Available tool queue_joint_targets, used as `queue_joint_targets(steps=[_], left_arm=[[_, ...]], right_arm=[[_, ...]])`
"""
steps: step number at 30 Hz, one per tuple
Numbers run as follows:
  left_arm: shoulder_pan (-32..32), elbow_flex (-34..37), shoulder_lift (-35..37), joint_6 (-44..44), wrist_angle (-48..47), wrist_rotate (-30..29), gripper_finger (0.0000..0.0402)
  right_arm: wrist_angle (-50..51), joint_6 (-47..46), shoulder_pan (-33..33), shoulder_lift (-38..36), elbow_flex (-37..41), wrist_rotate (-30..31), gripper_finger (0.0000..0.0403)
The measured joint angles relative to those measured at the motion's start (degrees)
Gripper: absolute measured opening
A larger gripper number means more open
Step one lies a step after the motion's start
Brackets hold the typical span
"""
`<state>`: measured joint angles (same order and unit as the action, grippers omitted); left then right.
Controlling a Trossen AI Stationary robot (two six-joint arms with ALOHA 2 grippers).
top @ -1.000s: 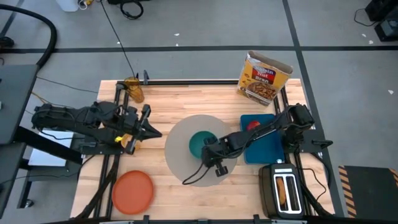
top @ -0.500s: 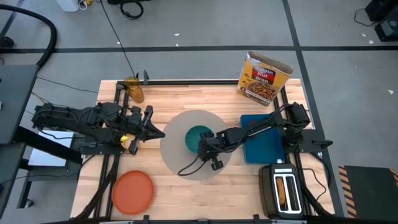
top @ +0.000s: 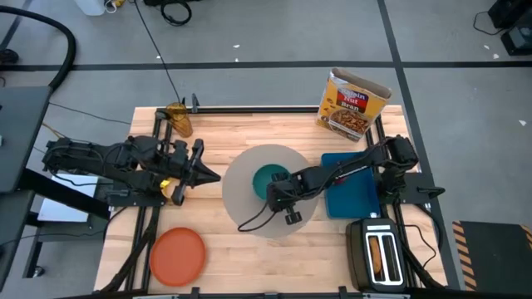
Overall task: Arrange a breakfast setting
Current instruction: Put the green bowl in the center of the brown table mat, then put the orange plate in the bottom left of the brown table mat
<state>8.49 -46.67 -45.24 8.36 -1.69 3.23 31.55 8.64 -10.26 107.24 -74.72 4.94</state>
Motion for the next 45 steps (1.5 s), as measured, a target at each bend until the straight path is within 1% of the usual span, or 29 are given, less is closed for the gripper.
queue_joint_targets(steps=[3, 9, 13, 20, 24, 27, 31, 35, 39, 42, 45], left_arm=[[0.00, 0.02, -0.02, 0.88, 2.90, -0.34, 0.0025], [0.67, 0.02, -0.11, 3.02, 3.27, -0.46, 0.0025], [2.00, 0.02, -0.14, 2.99, 3.61, -0.49, 0.0025], [3.35, 0.02, -0.14, 3.04, 3.60, -0.64, 0.0025], [3.90, 0.02, -0.14, 4.64, 3.60, -0.64, 0.0025], [5.03, 0.02, -0.14, 6.05, 3.55, -0.70, 0.0025], [8.26, 0.02, -0.93, 6.35, 3.74, -1.81, 0.0023], [12.81, 0.02, -2.94, 9.79, 5.09, -5.08, 0.0011], [18.41, 0.02, -6.93, 13.71, 8.59, -7.17, 0.0006], [23.18, 0.02, -10.07, 18.73, 9.51, -8.44, 0.0006], [29.00, 0.02, -13.04, 26.86, 8.08, -8.51, 0.0005]], right_arm=[[-1.13, 0.15, 0.31, -0.72, -0.61, 0.70, 0.0013], [-1.02, -1.07, 2.18, 0.54, 1.85, 1.81, 0.0014], [-0.77, -1.11, 2.83, 0.54, 2.95, 4.08, 0.0023], [-2.65, -1.16, 2.97, 0.54, 2.95, 3.31, 0.0032], [-2.88, -1.56, 2.79, 0.54, 2.94, 4.15, 0.0040], [-2.76, -1.60, 2.80, 0.52, 2.93, 4.27, 0.0064], [-1.79, -1.62, 2.39, 0.46, 2.39, 5.31, 0.0111], [5.01, -1.62, 1.22, 0.44, -1.98, 7.96, 0.0164], [14.22, -1.60, -0.16, 0.40, -7.75, 10.45, 0.0207], [20.22, -1.05, -0.82, 0.37, -11.77, 11.96, 0.0229], [26.66, 1.99, -1.37, 0.37, -16.35, 12.31, 0.0240]])
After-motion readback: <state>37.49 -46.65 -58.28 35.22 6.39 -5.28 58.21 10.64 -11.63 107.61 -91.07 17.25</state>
